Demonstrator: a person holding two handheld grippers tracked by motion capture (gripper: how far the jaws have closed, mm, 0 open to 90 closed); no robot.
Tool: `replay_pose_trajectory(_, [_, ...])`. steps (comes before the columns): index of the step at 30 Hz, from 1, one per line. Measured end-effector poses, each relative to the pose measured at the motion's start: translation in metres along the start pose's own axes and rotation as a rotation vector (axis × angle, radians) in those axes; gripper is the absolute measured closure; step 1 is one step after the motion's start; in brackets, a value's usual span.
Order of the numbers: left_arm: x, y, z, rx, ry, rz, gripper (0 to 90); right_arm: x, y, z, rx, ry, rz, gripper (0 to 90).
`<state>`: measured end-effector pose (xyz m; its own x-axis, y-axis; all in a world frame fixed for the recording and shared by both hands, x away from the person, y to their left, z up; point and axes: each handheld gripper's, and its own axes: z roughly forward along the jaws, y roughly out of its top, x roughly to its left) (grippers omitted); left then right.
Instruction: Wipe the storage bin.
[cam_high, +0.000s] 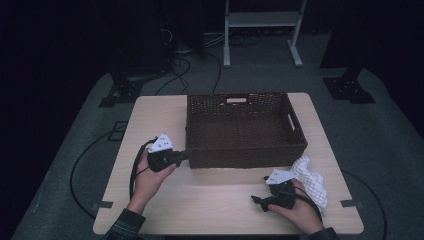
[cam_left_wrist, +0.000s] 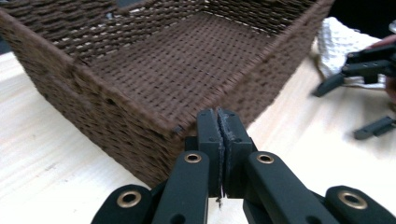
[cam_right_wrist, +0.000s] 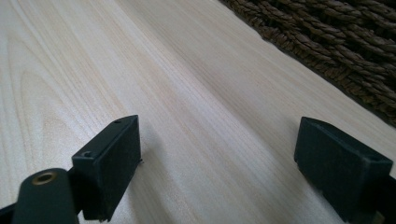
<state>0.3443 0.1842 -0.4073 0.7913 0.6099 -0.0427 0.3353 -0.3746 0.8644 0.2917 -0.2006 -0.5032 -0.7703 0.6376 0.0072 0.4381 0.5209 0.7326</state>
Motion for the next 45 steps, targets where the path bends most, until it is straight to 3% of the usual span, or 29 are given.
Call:
replay_pose_trajectory(5, [0.0, -0.011, -0.006, 0.027, 0.025, 0.001, 84.4, 0.0, 0.0, 0.0, 0.001, 0.0, 0.001, 13.9])
replay_pose_trajectory(14, [0.002, -0.027, -0.006, 0.098, 0.062, -0.01, 71.4, 0.0, 0.0, 0.0, 0.0, 0.001, -0.001, 13.9])
replay_pose_trajectory(23, [0.002, -0.043, -0.002, 0.134, 0.109, -0.015, 49.7, 0.0, 0.0, 0.0, -0.003, 0.003, -0.001, 13.9])
replay_pose_trajectory(31, [-0.001, -0.061, 0.003, 0.169, 0.118, -0.028, 36.9, -0.001, 0.0, 0.0, -0.002, 0.004, -0.005, 13.9])
replay_pose_trajectory(32, [-0.002, -0.064, 0.004, 0.176, 0.118, -0.029, 31.8, -0.001, 0.0, 0.0, -0.002, 0.004, -0.004, 14.0])
replay_pose_trajectory(36, [-0.003, -0.075, 0.009, 0.223, 0.123, -0.031, 25.1, -0.001, 0.0, 0.0, -0.001, 0.004, -0.006, 14.0])
replay_pose_trajectory(45, [-0.004, -0.088, 0.014, 0.271, 0.136, -0.026, 19.6, -0.001, 0.0, 0.0, -0.001, 0.005, -0.007, 14.0])
